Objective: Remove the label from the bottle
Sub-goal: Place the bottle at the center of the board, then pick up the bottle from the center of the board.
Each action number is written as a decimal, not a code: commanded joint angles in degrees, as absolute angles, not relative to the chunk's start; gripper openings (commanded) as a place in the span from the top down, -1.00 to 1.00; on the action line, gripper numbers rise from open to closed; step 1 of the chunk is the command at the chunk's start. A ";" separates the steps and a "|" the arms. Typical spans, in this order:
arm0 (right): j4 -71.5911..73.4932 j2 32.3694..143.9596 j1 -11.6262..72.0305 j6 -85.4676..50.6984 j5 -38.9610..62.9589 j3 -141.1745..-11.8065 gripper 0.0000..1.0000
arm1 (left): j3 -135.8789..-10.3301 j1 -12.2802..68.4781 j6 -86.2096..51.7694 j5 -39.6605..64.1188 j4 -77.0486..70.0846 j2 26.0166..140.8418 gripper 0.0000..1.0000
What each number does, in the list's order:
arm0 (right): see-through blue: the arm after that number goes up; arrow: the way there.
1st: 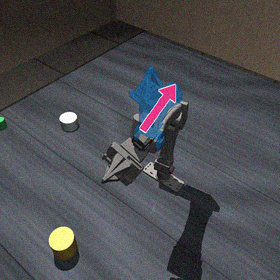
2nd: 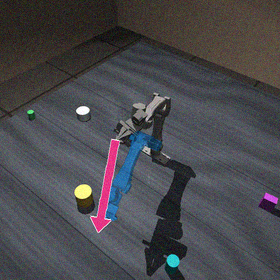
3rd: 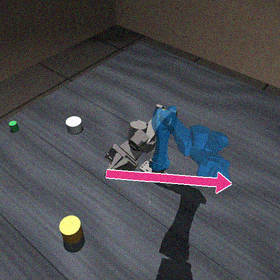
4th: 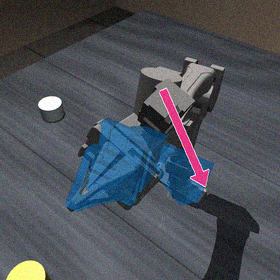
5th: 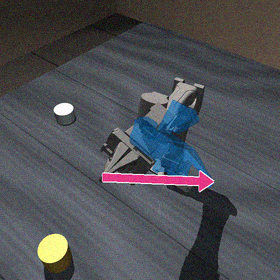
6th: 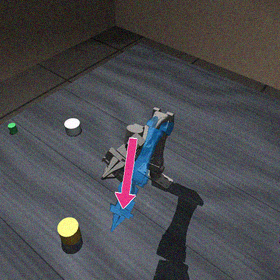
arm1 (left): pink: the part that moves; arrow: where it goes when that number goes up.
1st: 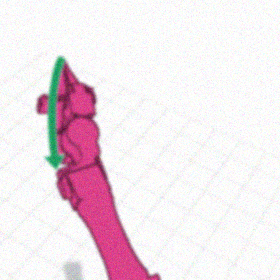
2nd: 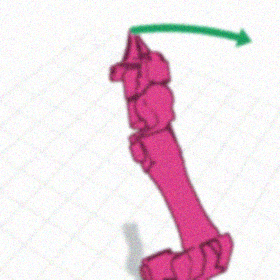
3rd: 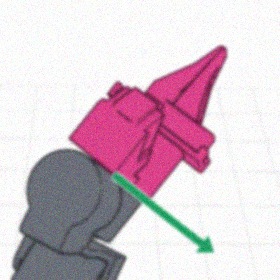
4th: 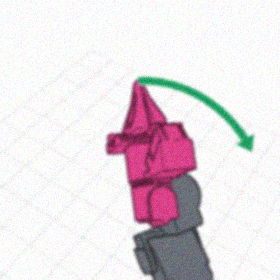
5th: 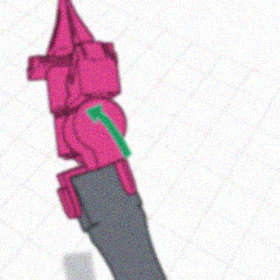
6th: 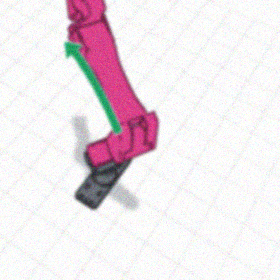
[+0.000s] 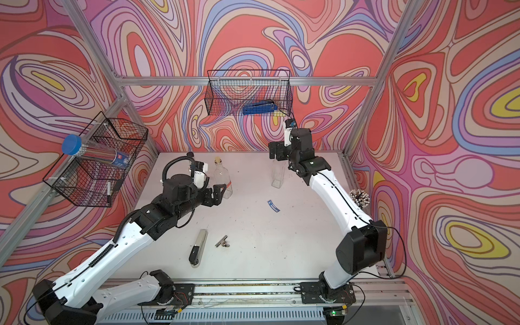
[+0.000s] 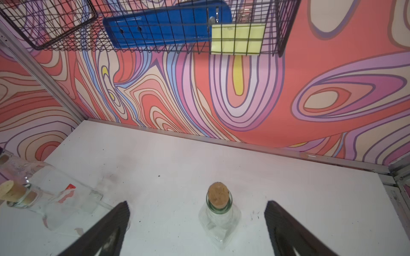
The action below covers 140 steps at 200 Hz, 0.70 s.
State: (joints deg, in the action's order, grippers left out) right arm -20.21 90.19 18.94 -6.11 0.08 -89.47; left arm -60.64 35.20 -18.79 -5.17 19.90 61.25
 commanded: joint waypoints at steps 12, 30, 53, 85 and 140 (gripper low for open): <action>-20.85 87.15 19.76 -7.10 1.08 -86.16 -0.96 | -60.53 34.80 -19.52 -5.11 20.37 61.00 -0.73; -20.48 84.92 20.33 -7.73 1.50 -83.91 -0.96 | -61.48 34.80 -18.90 -5.27 20.37 61.89 -0.73; -20.73 82.23 21.58 -8.29 2.44 -80.77 -0.96 | -64.80 34.72 -17.63 -5.36 22.14 65.07 -0.74; -19.36 77.64 23.01 -10.21 4.46 -74.04 -0.97 | -68.61 33.87 -16.96 -3.70 23.28 70.42 -0.76; -20.14 70.85 25.63 -12.91 6.99 -67.17 -0.96 | -71.54 33.14 -13.71 -9.55 18.91 75.33 -0.76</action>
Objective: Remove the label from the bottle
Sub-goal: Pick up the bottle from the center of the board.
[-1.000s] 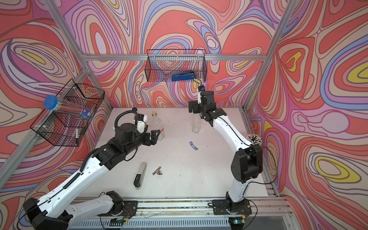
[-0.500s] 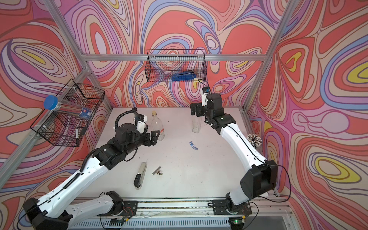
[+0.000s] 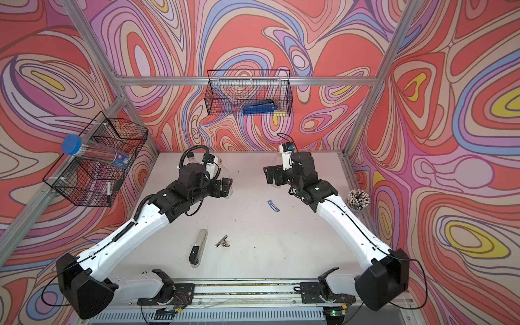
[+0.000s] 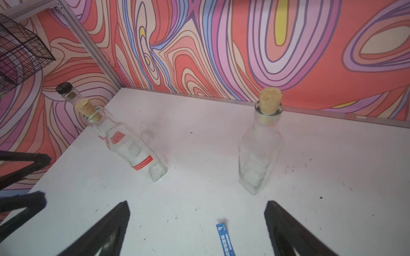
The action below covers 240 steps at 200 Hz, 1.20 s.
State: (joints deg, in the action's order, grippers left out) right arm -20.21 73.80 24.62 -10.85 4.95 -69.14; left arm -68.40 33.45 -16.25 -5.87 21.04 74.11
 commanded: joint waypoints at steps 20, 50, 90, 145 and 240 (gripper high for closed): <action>-20.73 69.25 26.02 -13.57 7.41 -65.97 -0.97 | -73.43 32.60 -12.75 -11.67 18.96 77.11 -0.76; -20.23 68.29 26.45 -14.40 8.19 -65.04 -0.96 | -75.50 29.98 -12.68 -11.23 18.90 79.92 -0.77; -19.77 69.14 27.39 -14.35 8.69 -65.54 -0.96 | -77.36 27.10 -11.81 -8.67 15.60 83.67 -0.77; -19.51 70.22 27.85 -14.15 8.68 -66.18 -0.96 | -79.54 25.89 -10.82 -6.94 10.73 88.66 -0.77; -18.10 71.21 28.31 -14.85 8.90 -64.70 -0.96 | -79.54 23.20 -10.72 -6.53 4.42 94.02 -0.73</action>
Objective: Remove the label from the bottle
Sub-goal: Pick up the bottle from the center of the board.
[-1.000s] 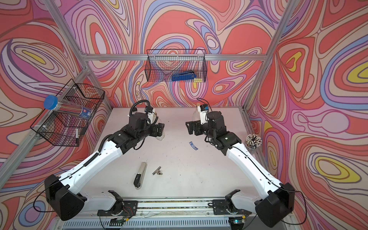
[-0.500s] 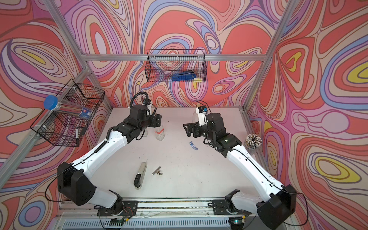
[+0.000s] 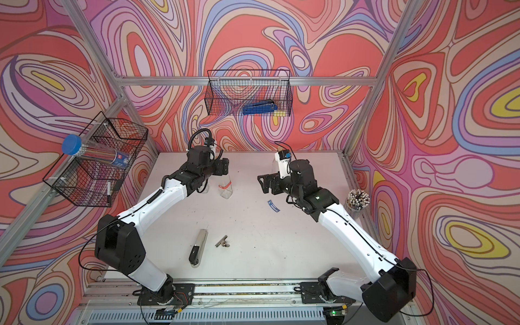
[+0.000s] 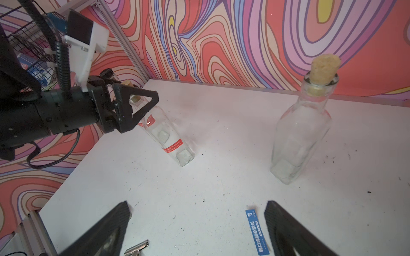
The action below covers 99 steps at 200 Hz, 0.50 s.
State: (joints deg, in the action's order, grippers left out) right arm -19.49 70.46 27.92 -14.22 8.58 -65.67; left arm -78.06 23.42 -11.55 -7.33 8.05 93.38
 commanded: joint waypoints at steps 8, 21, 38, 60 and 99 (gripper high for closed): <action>-18.02 71.31 28.38 -14.87 8.93 -64.64 -0.96 | -79.63 23.20 -10.72 -6.44 4.15 94.28 -0.72; -17.85 71.37 28.39 -14.90 8.92 -64.47 -0.97 | -79.58 23.19 -10.72 -6.05 3.89 94.57 -0.71; -17.75 71.53 28.54 -15.01 8.95 -64.34 -0.96 | -79.45 23.20 -10.72 -5.04 3.62 94.92 -0.65; -17.28 71.55 28.66 -15.16 8.91 -63.99 -0.96 | -79.19 23.20 -10.80 -4.92 3.53 95.25 -0.57; -16.70 71.72 28.85 -15.38 9.01 -63.46 -0.96 | -78.42 23.18 -11.05 -4.75 3.43 95.45 -0.31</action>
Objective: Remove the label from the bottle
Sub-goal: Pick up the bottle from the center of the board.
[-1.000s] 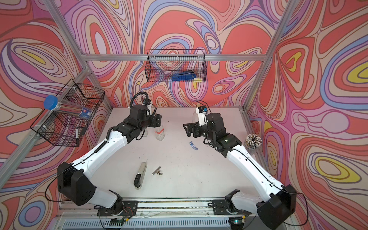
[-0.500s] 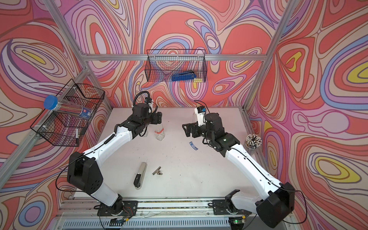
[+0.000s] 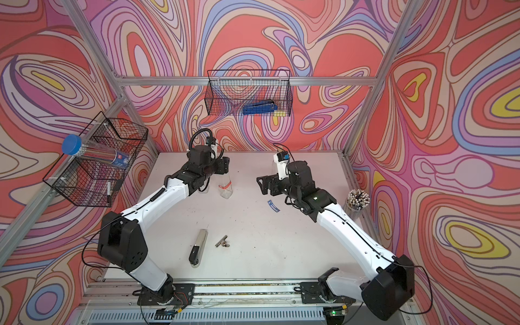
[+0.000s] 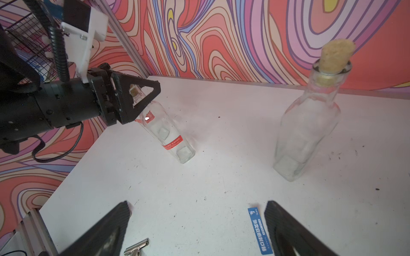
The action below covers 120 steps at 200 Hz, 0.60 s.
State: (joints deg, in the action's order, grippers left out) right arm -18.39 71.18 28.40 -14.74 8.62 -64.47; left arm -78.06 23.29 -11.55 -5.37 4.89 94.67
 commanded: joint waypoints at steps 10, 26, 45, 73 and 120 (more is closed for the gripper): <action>-16.59 71.81 28.88 -15.37 9.03 -63.46 -0.97 | -78.18 23.13 -11.07 -4.75 3.44 95.45 -0.21; -16.48 71.89 29.00 -15.45 9.00 -63.37 -0.97 | -77.92 23.15 -11.25 -4.57 3.37 95.53 -0.07; -16.30 71.89 29.00 -15.56 8.96 -63.24 -0.96 | -78.13 23.20 -11.58 -4.66 3.93 95.86 0.04; -16.01 71.97 29.10 -15.64 8.91 -62.94 -0.96 | -77.57 23.14 -12.23 -3.87 3.94 95.89 0.24; -15.38 72.31 29.36 -15.93 8.92 -62.49 -0.96 | -76.14 23.19 -12.81 -3.44 3.96 95.11 0.50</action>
State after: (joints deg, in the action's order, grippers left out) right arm -16.60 71.83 28.97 -15.59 8.64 -63.46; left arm -77.82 23.29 -12.01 -4.54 4.49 94.83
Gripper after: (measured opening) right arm 0.983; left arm 0.294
